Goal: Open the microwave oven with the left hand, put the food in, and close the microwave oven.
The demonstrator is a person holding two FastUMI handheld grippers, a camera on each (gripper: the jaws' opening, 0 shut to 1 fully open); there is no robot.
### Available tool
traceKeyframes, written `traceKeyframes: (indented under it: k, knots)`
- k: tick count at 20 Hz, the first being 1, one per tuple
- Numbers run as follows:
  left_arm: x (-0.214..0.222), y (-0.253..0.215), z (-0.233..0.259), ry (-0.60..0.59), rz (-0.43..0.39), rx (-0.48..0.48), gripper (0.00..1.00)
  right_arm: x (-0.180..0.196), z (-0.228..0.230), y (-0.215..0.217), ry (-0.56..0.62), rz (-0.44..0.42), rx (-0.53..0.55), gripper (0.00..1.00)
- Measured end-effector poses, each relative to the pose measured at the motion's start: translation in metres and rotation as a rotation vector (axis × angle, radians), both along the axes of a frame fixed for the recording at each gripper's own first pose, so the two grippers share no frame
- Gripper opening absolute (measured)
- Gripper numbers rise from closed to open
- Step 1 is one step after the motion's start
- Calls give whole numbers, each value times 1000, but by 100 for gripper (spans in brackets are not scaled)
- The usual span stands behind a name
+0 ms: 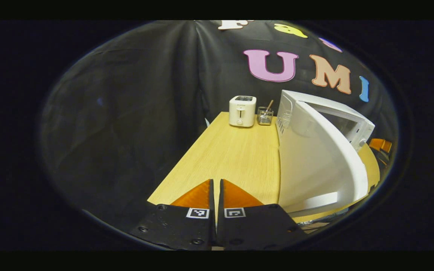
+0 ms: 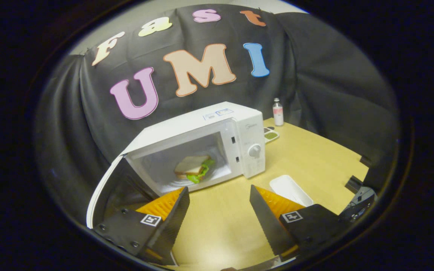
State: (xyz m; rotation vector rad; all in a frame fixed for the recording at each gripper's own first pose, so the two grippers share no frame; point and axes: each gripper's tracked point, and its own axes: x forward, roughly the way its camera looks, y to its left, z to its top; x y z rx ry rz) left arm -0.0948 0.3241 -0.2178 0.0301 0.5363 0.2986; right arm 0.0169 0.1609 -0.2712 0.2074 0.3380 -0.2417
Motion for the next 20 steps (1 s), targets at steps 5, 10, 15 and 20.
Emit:
traceKeyframes:
  k: [5,10,15,20]
  knots:
    - [-2,-24,-7,6,-100,-8,1,-49,-8,1,28,-14,24,91]
    - [-1,-48,-1,-21,-180,-2,1,-79,-16,-8,65,-32,15,99]
    - [0,-71,-4,-2,-244,3,1,-93,-19,-26,75,-93,41,100]
    - [8,-100,3,-3,-318,68,1,-95,-15,-40,91,-110,36,100]
